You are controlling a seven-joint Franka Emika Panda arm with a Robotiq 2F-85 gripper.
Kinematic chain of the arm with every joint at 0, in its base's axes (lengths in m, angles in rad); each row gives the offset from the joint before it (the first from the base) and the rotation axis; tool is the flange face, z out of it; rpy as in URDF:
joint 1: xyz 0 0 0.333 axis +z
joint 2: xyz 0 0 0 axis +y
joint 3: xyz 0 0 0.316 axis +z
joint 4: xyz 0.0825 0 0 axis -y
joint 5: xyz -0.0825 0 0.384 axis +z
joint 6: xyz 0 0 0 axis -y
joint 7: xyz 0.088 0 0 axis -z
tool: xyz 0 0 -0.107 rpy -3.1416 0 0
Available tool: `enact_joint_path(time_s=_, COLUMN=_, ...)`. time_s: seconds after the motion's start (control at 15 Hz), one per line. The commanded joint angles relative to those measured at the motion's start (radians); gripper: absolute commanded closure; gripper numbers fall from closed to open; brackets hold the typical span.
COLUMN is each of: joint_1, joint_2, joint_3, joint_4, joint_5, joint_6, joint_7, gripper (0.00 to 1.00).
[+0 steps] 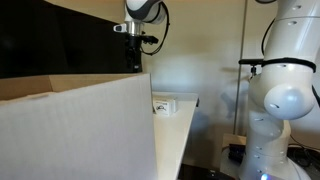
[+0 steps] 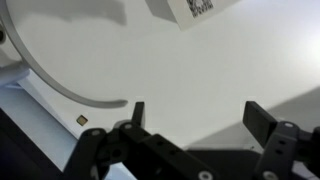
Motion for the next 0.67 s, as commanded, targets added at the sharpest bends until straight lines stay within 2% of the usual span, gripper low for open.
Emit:
enact_joint_path(time_s=0.0, joint_1=0.020, joint_2=-0.007, joint_3=0.037, joint_4=0.013, joint_5=0.000, joint_6=-0.011, joint_7=0.045, gripper=0.00)
enact_joint_path(time_s=0.13, joint_1=0.043, joint_2=-0.012, joint_3=0.063, joint_4=0.022, joint_5=-0.002, joint_6=-0.017, joint_7=0.075, gripper=0.00)
enact_joint_path(time_s=0.33, joint_1=0.027, joint_2=-0.003, joint_3=0.037, joint_4=0.021, joint_5=-0.001, joint_6=-0.017, joint_7=0.066, gripper=0.00)
enact_joint_path(time_s=0.6, joint_1=0.024, joint_2=0.000, joint_3=0.035, joint_4=0.021, joint_5=-0.001, joint_6=-0.017, joint_7=0.064, gripper=0.00)
